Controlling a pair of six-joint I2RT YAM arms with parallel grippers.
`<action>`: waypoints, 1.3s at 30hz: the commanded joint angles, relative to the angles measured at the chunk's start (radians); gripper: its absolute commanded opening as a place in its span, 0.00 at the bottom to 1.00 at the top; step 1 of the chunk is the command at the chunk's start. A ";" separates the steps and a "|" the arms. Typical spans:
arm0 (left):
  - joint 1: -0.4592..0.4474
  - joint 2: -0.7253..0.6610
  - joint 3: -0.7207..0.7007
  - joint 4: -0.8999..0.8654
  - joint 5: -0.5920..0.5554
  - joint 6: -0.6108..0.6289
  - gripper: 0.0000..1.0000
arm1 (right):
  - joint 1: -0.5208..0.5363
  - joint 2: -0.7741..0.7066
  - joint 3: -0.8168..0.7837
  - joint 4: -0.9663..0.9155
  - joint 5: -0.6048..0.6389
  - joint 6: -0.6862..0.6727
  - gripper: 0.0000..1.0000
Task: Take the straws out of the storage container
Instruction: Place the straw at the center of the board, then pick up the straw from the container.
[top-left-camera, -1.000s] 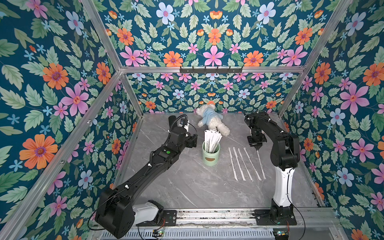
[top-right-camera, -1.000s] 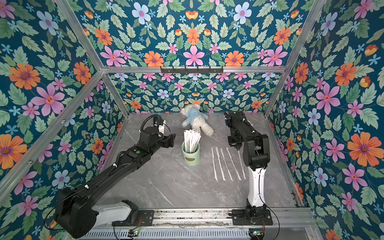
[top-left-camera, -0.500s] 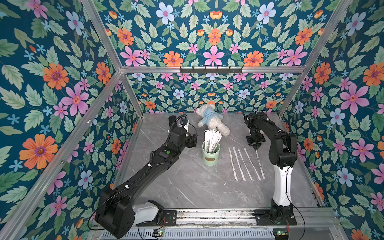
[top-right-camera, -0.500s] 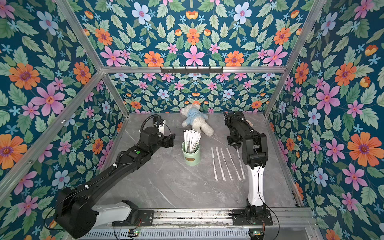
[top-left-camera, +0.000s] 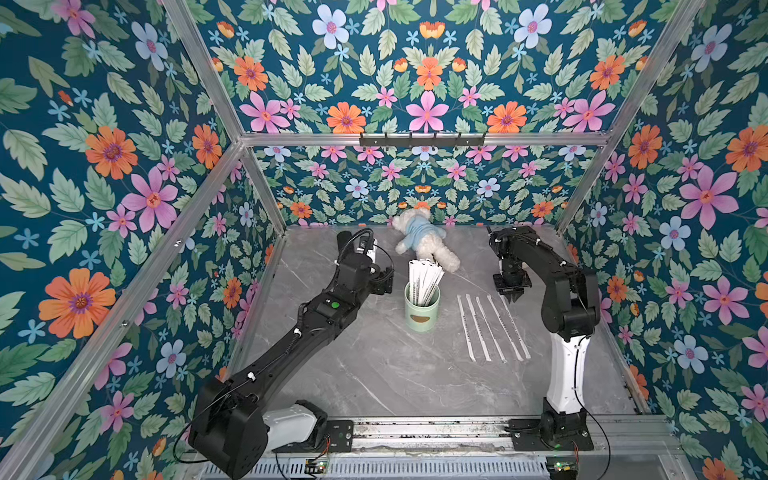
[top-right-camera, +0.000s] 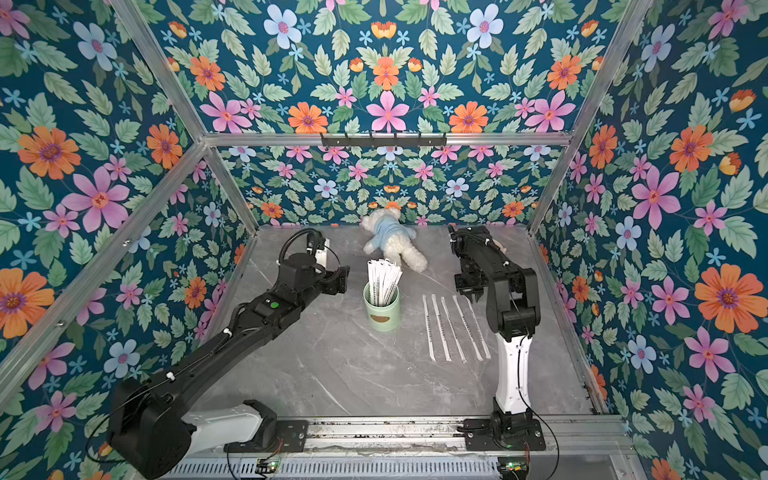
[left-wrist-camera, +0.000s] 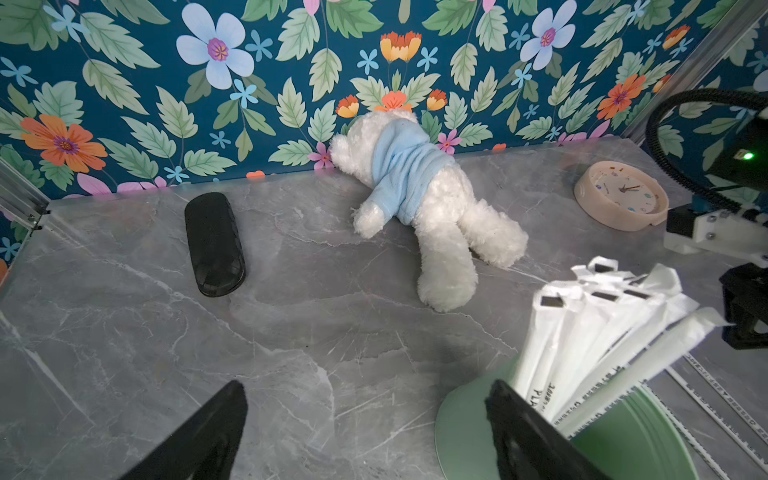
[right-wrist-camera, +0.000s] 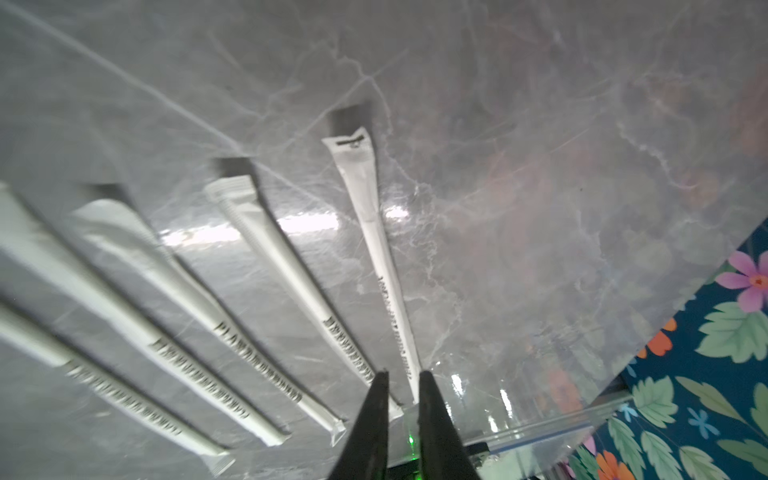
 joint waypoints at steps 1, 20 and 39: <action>-0.001 -0.009 0.025 -0.012 -0.001 0.001 0.92 | 0.004 -0.095 -0.044 0.080 -0.115 0.015 0.17; -0.001 -0.046 -0.016 0.014 -0.014 0.003 0.92 | 0.342 -0.707 -0.471 0.728 -0.401 0.279 0.30; -0.001 -0.052 -0.017 0.014 -0.013 0.005 0.92 | 0.409 -0.540 -0.472 0.880 -0.379 0.287 0.30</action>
